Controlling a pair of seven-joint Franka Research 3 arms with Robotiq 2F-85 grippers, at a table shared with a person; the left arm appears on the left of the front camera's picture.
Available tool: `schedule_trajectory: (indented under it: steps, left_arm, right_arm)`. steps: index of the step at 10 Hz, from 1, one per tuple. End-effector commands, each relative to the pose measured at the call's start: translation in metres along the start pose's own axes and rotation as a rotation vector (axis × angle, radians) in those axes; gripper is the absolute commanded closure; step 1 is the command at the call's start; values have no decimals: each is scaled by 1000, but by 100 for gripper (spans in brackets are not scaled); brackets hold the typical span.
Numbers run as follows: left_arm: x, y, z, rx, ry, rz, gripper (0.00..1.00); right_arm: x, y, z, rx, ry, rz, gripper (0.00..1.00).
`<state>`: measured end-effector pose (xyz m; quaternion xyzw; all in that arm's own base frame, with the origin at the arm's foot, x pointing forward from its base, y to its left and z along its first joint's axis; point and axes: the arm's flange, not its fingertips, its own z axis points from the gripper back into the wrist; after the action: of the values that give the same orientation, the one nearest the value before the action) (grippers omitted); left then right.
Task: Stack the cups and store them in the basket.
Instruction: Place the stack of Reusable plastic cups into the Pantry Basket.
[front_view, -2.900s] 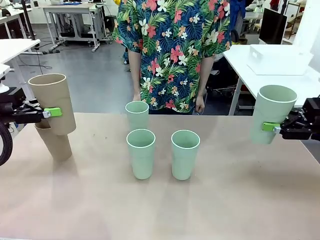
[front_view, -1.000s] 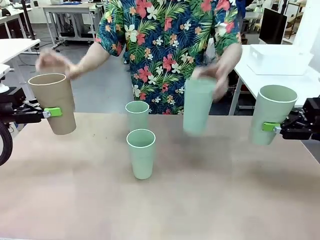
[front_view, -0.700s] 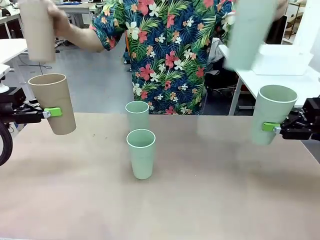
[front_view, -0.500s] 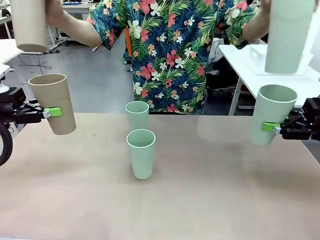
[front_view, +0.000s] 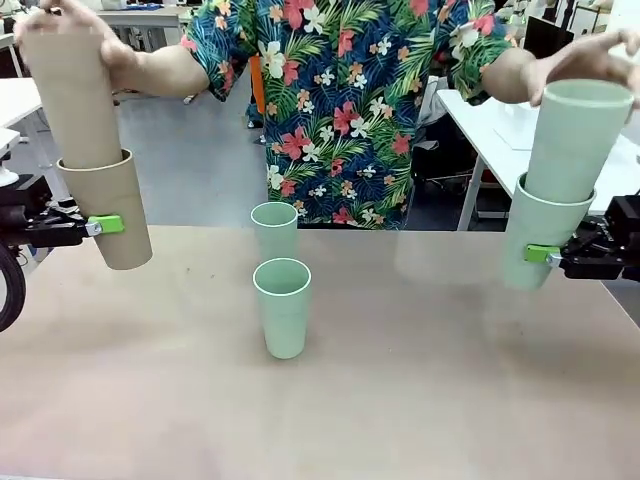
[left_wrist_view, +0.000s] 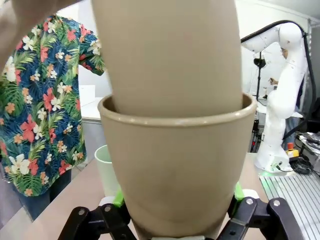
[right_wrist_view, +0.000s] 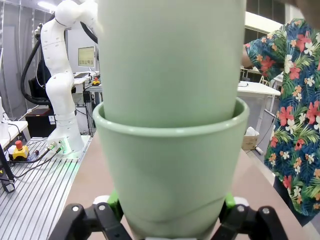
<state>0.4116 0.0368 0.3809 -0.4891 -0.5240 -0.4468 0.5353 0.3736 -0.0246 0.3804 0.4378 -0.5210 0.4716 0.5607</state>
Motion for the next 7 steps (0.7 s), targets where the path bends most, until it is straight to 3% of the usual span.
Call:
schedule_trajectory:
  steps: [1, 7]
  left_arm:
    - [1, 0, 0, 0, 0, -3, 15]
    - [1, 0, 0, 0, 0, -3, 15]
  right_arm:
    - [2, 0, 0, -2, 1, 9, 15]
    - [2, 0, 0, -2, 1, 9, 15]
